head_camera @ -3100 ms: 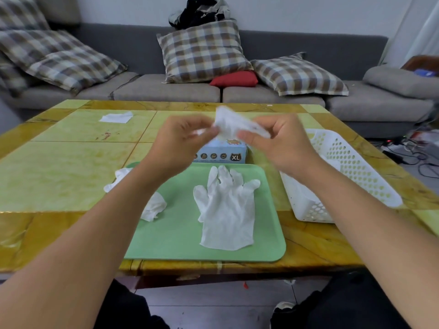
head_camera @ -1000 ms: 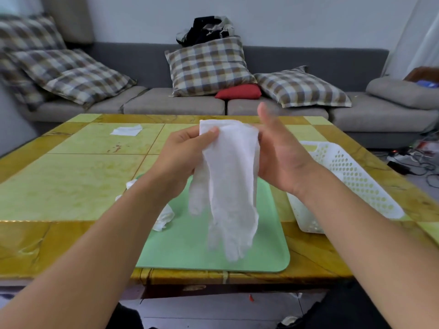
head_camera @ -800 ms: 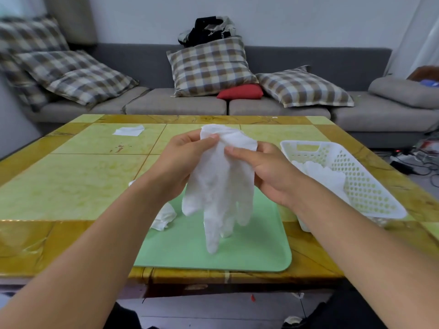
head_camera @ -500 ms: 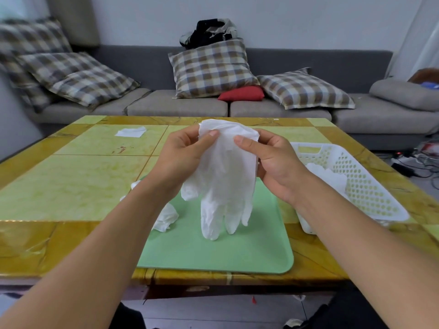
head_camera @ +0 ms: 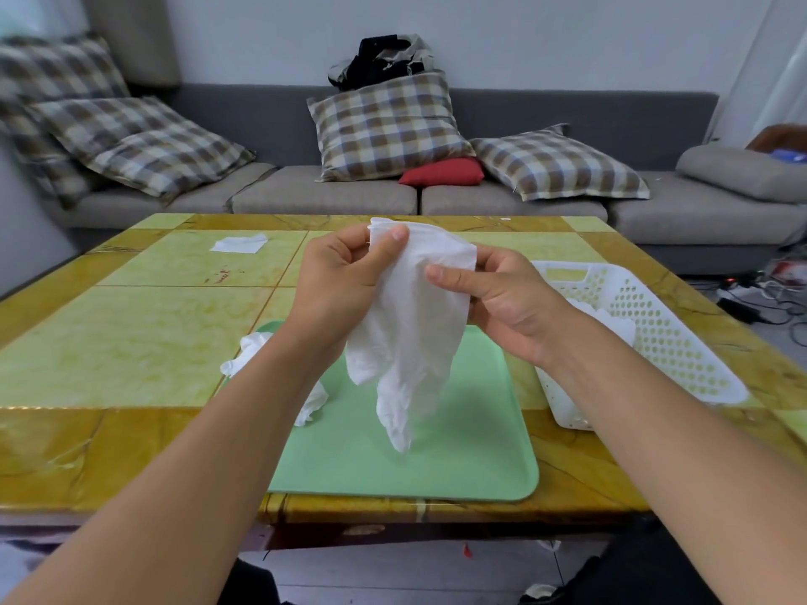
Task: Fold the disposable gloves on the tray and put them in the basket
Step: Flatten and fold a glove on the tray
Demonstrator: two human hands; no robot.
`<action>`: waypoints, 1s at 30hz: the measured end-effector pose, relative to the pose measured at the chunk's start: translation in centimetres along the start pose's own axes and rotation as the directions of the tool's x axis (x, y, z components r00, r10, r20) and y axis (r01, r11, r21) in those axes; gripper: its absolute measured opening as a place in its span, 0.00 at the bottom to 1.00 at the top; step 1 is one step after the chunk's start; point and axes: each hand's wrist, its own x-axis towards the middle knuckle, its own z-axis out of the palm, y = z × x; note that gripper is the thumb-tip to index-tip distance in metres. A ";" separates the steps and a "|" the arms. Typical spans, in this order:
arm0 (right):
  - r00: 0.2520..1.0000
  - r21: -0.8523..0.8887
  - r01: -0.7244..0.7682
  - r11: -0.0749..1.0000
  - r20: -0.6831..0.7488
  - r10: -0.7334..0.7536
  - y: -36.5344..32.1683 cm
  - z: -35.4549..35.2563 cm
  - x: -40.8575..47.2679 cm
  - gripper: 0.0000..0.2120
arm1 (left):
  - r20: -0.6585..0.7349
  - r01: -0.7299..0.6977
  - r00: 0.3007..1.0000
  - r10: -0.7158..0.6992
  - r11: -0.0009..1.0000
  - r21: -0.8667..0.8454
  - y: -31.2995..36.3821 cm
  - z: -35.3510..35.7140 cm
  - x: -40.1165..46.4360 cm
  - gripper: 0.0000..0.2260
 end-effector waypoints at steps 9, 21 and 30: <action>0.998 0.158 -0.041 0.987 -0.048 0.049 -0.8 -0.2 -0.7 0.23 | 0.038 -0.165 0.986 0.161 0.974 0.155 0.2 1.8 -0.2 0.07; 0.972 0.123 0.166 0.978 -0.190 -0.141 -7.1 -5.0 -3.6 0.22 | 0.245 -0.144 0.960 0.136 0.989 0.015 4.6 6.9 1.0 0.05; 0.966 0.051 -0.187 0.981 -0.170 0.193 -8.7 -10.1 -6.6 0.22 | 0.400 0.065 0.915 -0.047 0.997 -0.031 6.2 12.4 1.9 0.09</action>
